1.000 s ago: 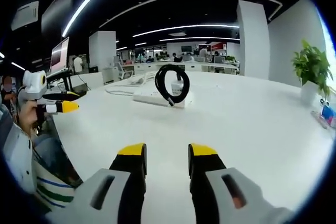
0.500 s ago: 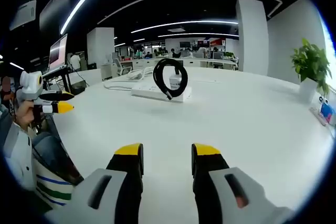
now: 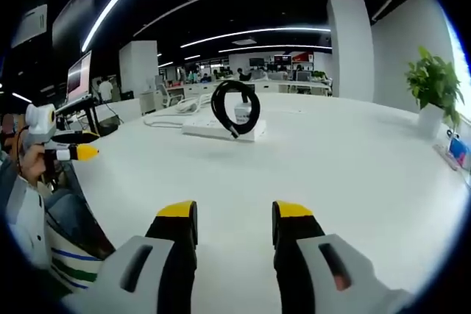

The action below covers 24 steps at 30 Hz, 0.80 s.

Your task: Straighten the power strip on the desk, plug the charger into it

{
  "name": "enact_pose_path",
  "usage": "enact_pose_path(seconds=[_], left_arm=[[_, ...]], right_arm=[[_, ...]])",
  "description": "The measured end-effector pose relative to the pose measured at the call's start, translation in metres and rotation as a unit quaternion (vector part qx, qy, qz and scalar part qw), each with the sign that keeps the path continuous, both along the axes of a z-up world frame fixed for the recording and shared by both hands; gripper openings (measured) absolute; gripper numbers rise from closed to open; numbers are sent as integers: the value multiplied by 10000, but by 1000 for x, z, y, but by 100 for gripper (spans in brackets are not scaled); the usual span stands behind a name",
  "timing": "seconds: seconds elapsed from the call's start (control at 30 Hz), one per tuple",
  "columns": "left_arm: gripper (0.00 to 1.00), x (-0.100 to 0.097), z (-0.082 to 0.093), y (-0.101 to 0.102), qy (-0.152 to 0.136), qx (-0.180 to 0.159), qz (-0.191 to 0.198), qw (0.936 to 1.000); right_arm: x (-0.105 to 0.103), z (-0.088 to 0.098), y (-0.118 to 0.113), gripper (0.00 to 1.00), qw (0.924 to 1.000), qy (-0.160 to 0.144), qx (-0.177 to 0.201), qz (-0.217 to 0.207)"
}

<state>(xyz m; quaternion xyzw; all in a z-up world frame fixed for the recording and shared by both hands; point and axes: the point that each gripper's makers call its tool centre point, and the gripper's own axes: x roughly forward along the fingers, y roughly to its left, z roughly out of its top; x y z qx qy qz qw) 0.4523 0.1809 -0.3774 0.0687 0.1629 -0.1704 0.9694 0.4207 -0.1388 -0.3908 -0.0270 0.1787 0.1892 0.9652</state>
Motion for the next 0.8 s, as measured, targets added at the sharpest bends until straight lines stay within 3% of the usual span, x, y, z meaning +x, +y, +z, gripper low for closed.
enact_pose_path(seconds=[0.8], left_arm=[[49, -2, -5, -2, 77, -22, -2, 10000]], right_arm=[[6, -5, 8, 40, 9998, 130, 56, 138]])
